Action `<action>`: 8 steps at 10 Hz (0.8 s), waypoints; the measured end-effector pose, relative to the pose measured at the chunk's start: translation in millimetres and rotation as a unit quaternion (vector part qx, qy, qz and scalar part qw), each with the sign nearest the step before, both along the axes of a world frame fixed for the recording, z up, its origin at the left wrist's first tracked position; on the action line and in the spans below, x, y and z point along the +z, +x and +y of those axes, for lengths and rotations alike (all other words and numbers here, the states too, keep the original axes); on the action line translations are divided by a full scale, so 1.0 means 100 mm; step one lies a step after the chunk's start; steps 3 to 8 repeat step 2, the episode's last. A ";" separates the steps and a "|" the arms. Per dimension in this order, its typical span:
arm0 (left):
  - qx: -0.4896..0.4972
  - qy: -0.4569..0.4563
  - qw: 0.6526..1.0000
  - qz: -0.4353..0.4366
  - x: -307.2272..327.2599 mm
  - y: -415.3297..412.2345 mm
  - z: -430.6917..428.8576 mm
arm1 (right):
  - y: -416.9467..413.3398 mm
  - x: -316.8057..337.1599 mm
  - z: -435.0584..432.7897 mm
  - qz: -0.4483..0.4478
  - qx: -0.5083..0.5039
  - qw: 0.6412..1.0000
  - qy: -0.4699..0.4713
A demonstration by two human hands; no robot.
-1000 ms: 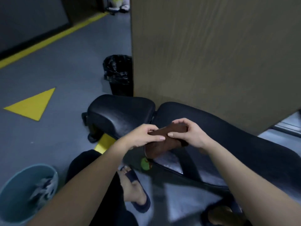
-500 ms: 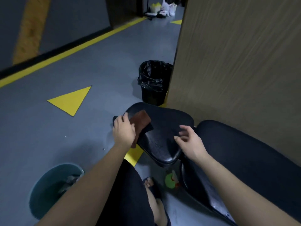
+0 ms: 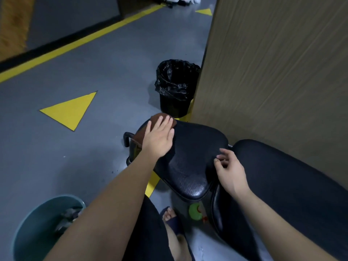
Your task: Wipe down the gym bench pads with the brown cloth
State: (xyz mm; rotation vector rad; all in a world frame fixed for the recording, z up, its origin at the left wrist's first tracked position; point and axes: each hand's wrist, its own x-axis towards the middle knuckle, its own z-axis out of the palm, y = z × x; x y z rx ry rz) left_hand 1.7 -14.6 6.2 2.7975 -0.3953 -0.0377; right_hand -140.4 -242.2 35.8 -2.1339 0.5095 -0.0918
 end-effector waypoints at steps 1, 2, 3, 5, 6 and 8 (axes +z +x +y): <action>0.011 0.002 0.998 0.065 0.10 0.18 -0.08 | -0.06 0.01 -0.09 -0.001 0.002 1.000 0.008; -0.002 0.008 0.997 0.083 0.18 0.07 -0.12 | -0.16 0.17 -0.21 -0.007 -0.014 1.000 0.019; -0.002 0.008 0.997 0.083 0.18 0.07 -0.12 | -0.16 0.17 -0.21 -0.007 -0.014 1.000 0.019; -0.002 0.008 0.997 0.083 0.18 0.07 -0.12 | -0.16 0.17 -0.21 -0.007 -0.014 1.000 0.019; -0.002 0.008 0.997 0.083 0.18 0.07 -0.12 | -0.16 0.17 -0.21 -0.007 -0.014 1.000 0.019; -0.002 0.008 0.997 0.083 0.18 0.07 -0.12 | -0.16 0.17 -0.21 -0.007 -0.014 1.000 0.019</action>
